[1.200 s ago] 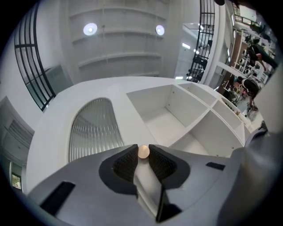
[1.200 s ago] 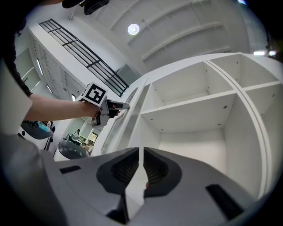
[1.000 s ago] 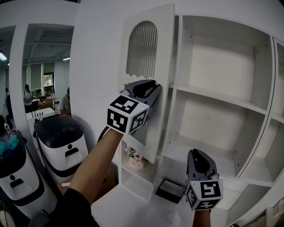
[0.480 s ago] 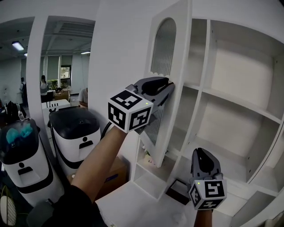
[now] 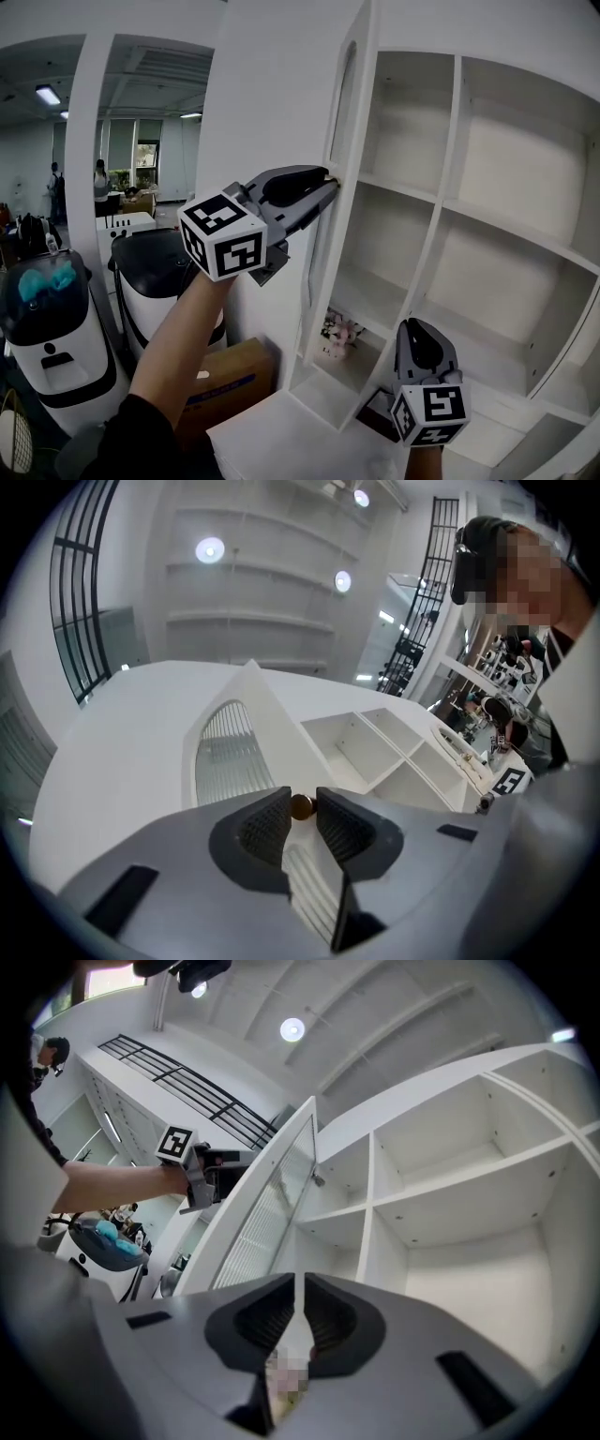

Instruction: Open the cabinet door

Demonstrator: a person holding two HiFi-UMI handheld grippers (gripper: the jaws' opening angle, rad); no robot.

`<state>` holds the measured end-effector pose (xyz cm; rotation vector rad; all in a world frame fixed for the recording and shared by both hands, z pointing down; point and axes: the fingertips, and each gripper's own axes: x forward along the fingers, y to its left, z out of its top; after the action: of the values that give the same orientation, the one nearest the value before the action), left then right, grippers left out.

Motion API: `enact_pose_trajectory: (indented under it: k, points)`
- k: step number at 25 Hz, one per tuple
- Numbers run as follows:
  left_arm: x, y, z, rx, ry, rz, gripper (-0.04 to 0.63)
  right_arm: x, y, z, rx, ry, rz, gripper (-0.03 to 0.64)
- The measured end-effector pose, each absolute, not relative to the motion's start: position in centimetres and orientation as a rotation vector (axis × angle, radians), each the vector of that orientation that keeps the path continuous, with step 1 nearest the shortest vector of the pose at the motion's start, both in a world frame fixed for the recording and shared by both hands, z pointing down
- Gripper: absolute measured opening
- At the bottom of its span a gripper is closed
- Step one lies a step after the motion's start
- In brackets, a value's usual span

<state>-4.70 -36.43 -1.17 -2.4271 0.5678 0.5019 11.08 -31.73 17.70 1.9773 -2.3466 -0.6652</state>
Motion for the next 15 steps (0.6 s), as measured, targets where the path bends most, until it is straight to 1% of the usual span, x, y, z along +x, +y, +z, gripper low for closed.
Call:
enact_pose_trajectory:
  k: [7, 9, 13, 14, 15]
  points:
    - [-11.0, -36.9, -1.4, -2.381, 0.663, 0.521, 0.083, 6.8, -33.7, 18.6, 1.886, -2.424, -0.649, 0.043]
    - [-13.0, -37.2, -1.5, -2.361, 0.727, 0.525, 0.063, 5.5, -34.2, 18.8, 1.853, -2.452, -0.645, 0.043]
    - [-15.4, -38.1, -1.9, -2.278, 0.884, 0.474, 0.050, 3.0, -34.9, 19.0, 1.790, -2.505, -0.641, 0.043]
    - [-15.8, -38.2, -2.1, -2.261, 0.917, 0.469, 0.017, 2.4, -35.1, 19.0, 1.777, -2.517, -0.641, 0.043]
    - [-16.0, -38.2, -2.2, -2.240, 0.946, 0.456, 0.009, 1.9, -35.2, 19.1, 1.766, -2.528, -0.642, 0.043]
